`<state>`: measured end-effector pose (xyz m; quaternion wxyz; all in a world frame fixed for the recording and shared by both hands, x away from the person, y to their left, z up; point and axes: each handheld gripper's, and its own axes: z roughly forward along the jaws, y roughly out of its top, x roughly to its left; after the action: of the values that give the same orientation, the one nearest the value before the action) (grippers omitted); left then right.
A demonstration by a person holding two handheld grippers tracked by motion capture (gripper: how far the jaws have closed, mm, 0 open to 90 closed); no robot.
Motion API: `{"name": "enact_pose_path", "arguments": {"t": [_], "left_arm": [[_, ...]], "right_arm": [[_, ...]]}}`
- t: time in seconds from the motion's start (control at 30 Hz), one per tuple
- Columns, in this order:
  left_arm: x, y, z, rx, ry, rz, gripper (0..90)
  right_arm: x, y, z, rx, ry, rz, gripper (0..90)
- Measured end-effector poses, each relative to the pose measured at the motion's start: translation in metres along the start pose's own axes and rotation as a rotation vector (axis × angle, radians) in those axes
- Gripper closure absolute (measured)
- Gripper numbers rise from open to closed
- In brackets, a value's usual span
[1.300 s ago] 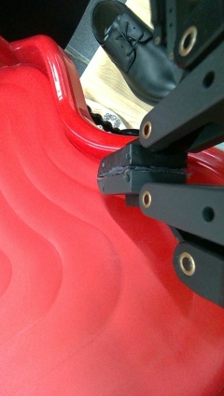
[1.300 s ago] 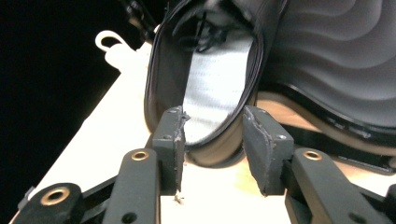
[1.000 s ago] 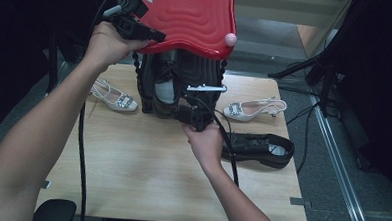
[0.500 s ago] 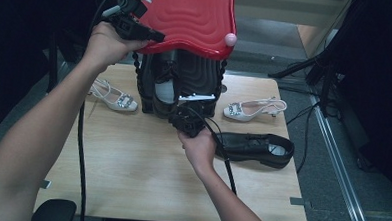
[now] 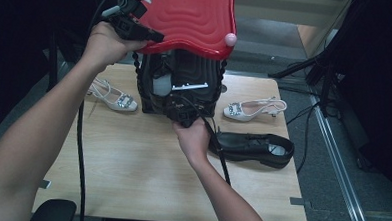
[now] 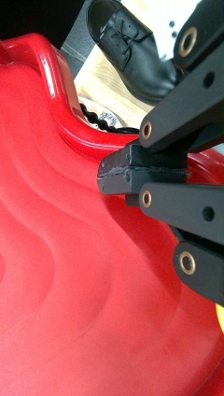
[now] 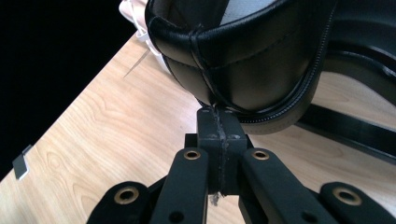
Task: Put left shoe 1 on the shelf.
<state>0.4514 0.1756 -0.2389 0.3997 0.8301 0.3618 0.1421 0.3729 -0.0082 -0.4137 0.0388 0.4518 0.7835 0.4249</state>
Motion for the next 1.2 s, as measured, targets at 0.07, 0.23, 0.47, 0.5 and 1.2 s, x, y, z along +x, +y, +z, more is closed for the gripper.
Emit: {"name": "enact_pose_path", "arguments": {"t": [0.07, 0.23, 0.47, 0.5, 1.2], "left_arm": [[0.000, 0.000, 0.000, 0.003, -0.001, 0.000, 90.0], [0.000, 0.000, 0.000, 0.004, -0.001, -0.002, 90.0], [0.000, 0.000, 0.000, 0.001, 0.003, 0.001, 90.0], [0.000, 0.000, 0.000, -0.001, 0.004, 0.001, 90.0], [0.000, 0.001, -0.001, -0.010, 0.004, -0.026, 88.9]], "right_arm": [[-0.001, 0.006, 0.003, 0.005, -0.001, 0.006, 90.0], [-0.002, 0.021, 0.011, 0.009, -0.015, 0.005, 90.0], [0.001, 0.037, 0.025, -0.015, -0.032, 0.022, 90.0], [0.001, 0.038, 0.027, -0.021, -0.030, 0.025, 90.0], [-0.002, 0.038, 0.038, -0.009, -0.005, 0.038, 90.0]]}}
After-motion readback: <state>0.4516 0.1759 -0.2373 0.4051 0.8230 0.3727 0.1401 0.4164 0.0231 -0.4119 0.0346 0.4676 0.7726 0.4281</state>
